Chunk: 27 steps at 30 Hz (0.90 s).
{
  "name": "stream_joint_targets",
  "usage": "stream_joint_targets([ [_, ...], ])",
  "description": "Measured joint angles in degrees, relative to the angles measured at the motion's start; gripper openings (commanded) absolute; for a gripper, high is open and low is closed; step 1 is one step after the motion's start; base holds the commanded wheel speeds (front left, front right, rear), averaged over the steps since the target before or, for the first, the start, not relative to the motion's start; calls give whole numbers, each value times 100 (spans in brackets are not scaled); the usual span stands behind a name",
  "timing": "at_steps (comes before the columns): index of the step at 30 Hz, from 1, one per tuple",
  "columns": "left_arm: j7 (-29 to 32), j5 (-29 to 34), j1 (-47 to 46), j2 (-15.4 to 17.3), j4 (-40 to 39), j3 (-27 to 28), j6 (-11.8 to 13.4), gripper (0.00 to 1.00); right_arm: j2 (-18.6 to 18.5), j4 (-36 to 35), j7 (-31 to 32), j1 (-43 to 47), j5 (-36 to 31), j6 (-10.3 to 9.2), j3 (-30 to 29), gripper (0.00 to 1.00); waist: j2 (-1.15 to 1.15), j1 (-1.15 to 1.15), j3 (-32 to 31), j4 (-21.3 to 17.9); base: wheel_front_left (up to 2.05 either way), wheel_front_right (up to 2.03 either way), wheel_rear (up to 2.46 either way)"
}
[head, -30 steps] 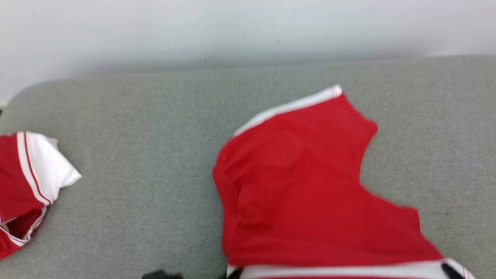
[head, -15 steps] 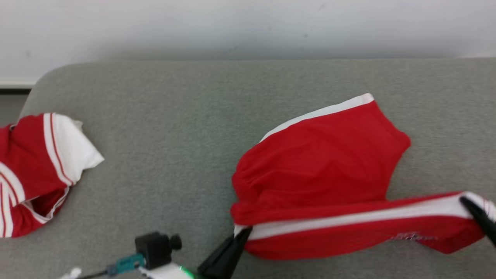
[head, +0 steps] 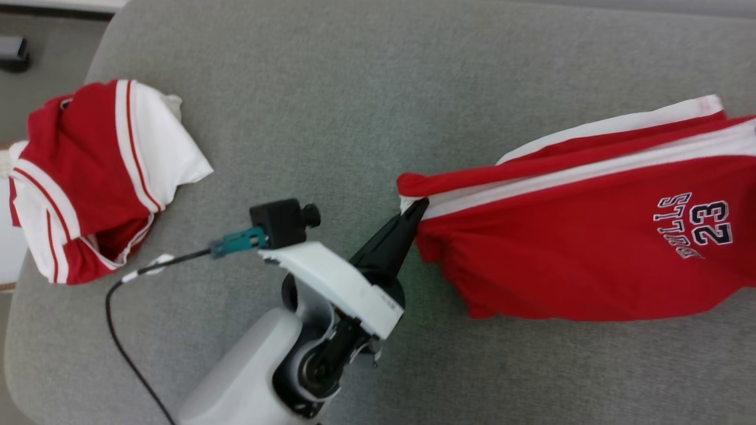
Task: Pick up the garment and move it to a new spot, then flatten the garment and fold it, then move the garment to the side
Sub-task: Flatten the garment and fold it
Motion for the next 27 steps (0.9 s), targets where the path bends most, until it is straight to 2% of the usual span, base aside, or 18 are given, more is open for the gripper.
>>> stream_joint_targets([
  [5,35,-20,-467,-333,665,-46,-122,0,258,470,242,-513,-243,-1,263,0,0,0,354,228,0,0,0],
  [10,-23,52,-777,-464,1100,-153,-275,0,352,762,215,-789,-381,-1,390,0,0,0,555,321,0,0,0],
  [11,-47,57,-803,-475,1149,-165,-304,7,371,843,166,-814,-411,-1,398,16,0,0,562,314,0,0,0],
  [12,-73,75,-823,-479,1189,-164,-332,19,382,896,149,-844,-438,-1,402,41,0,0,564,298,0,0,0],
  [13,-108,85,-849,-481,1239,-160,-345,41,386,925,112,-874,-482,-1,412,84,0,-1,565,278,0,0,0],
  [14,-125,110,-866,-478,1282,-167,-374,82,393,969,79,-890,-519,-1,421,100,0,-1,564,258,0,0,0],
  [15,-168,155,-888,-471,1316,-177,-420,100,407,1016,33,-900,-543,-2,425,100,0,-1,559,238,0,0,0],
  [21,-336,422,-949,-342,1481,-235,-483,100,488,1079,-27,-930,-563,-3,477,100,0,-1,452,88,0,0,0],
  [23,-403,576,-947,-227,1496,-289,-428,100,465,1013,-38,-929,-566,-3,488,100,0,-1,394,31,0,0,0],
  [27,-557,1203,-926,181,1440,-511,-152,100,327,849,-18,-829,-655,-3,588,100,0,-1,234,-72,0,0,0],
])
